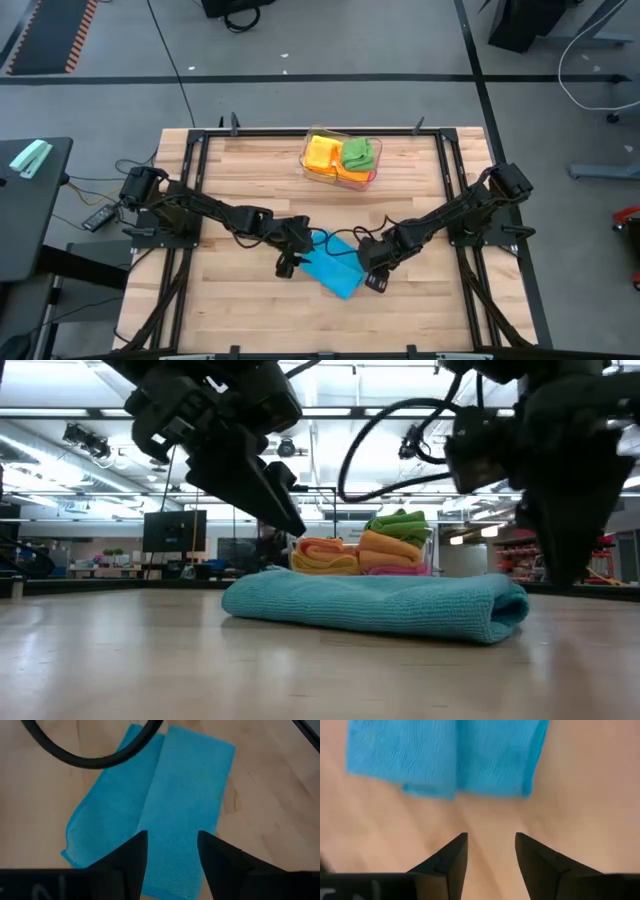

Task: Fold microfiber towels
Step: Fold the blue microfiber cloth

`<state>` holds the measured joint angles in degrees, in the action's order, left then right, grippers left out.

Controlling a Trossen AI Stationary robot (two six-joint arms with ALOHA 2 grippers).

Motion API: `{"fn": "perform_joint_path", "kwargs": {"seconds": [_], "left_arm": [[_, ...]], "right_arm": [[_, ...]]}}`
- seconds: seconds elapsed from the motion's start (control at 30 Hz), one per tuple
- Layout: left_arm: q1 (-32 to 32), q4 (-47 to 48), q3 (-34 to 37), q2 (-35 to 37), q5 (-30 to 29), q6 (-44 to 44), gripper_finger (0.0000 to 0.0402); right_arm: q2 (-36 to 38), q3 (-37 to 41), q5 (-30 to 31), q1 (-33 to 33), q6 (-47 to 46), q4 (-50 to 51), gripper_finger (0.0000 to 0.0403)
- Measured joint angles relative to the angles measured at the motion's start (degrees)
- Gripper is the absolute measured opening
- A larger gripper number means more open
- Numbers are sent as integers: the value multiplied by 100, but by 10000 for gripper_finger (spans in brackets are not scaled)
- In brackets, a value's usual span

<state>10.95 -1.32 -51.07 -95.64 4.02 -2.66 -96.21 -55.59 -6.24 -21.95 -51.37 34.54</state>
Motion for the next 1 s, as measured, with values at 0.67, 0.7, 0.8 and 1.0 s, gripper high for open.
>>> {"fn": "perform_joint_path", "kwargs": {"seconds": [0.67,0.7,0.8,1.0], "left_arm": [[-234,-410,-1,-358,-8,-317,170],[-259,-395,2,-364,-10,-317,170],[-329,-438,2,-424,-14,-313,167],[-340,-475,2,-455,-11,-299,162]], "right_arm": [[-481,-6,1295,-226,-70,-1865,179],[-520,-2,1267,-226,-95,-1867,179],[-550,-2,1215,-224,-44,-1887,176],[-548,-2,1217,-224,57,-1945,126]]}}
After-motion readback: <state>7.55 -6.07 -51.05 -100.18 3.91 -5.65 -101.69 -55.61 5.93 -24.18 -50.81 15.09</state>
